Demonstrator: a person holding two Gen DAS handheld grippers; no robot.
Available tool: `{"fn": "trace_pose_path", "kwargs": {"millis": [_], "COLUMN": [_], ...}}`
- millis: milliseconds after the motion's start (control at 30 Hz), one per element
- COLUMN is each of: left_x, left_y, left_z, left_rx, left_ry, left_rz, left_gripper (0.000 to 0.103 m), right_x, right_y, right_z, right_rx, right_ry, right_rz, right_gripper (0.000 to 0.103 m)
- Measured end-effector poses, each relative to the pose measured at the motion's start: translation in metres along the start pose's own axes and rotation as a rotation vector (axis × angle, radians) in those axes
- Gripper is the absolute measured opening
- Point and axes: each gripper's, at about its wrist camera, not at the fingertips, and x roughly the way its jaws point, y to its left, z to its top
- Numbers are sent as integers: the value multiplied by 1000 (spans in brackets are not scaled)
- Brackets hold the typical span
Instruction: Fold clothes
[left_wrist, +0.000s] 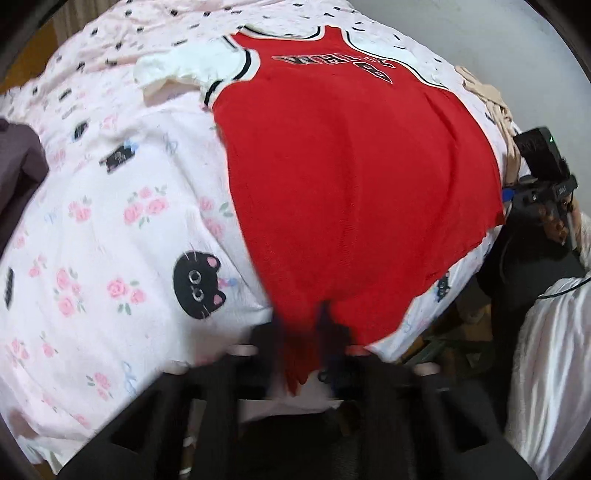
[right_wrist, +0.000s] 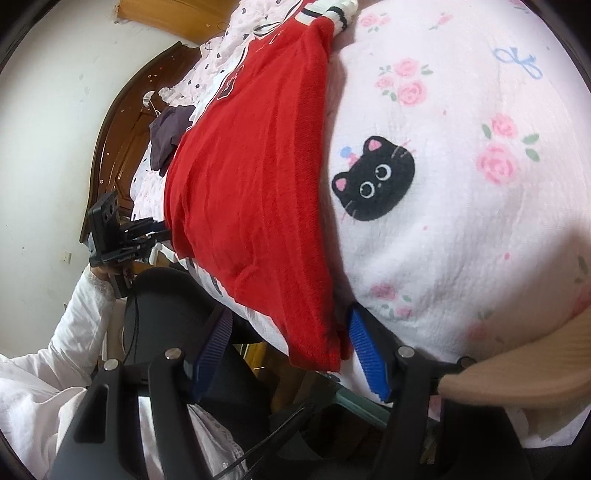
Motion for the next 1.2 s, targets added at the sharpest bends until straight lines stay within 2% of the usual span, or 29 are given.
{"fn": "trace_pose_path", "kwargs": {"millis": [167, 200, 233, 267, 433, 533, 667, 767, 833, 1000, 1100, 1200], "left_x": [-1, -4, -6, -9, -23, -33, -54, -58, -56, -19, 2, 18], "left_y": [-10, -8, -6, -6, -9, -10, -23, -36, -42, -28, -24, -17], "left_z": [4, 4, 4, 3, 0, 0, 0, -1, -3, -7, -6, -9], "left_rx": [-67, -91, -117, -131, -153, -167, -173, -133, -114, -144, -145, -152], "left_ry": [35, 31, 27, 19, -5, -22, -67, -46, -25, 88, 156, 224], "left_rz": [-44, -52, -60, -65, -50, -80, -157, -141, -123, 1, 51, 107], "left_gripper": [4, 4, 3, 3, 3, 3, 3, 3, 3, 3, 4, 8], "right_x": [5, 7, 10, 13, 19, 5, -42, -83, -92, -38, 9, 28], "right_y": [11, 14, 14, 13, 20, 31, 57, 74, 80, 53, 37, 25], "right_z": [4, 5, 5, 5, 5, 1, -5, -6, -5, 0, -8, -6], "right_rx": [-35, -51, -52, -53, -75, -99, -171, -211, -240, -210, -191, -159], "right_ry": [-11, -10, 0, 10, 29, 22, -39, -88, -69, 88, 175, 188], "right_rz": [-40, -59, -72, -84, -103, -100, -64, -20, -61, -184, -327, -412], "right_gripper": [66, 56, 26, 6, 5, 5, 5, 5, 5, 5, 5, 8]}}
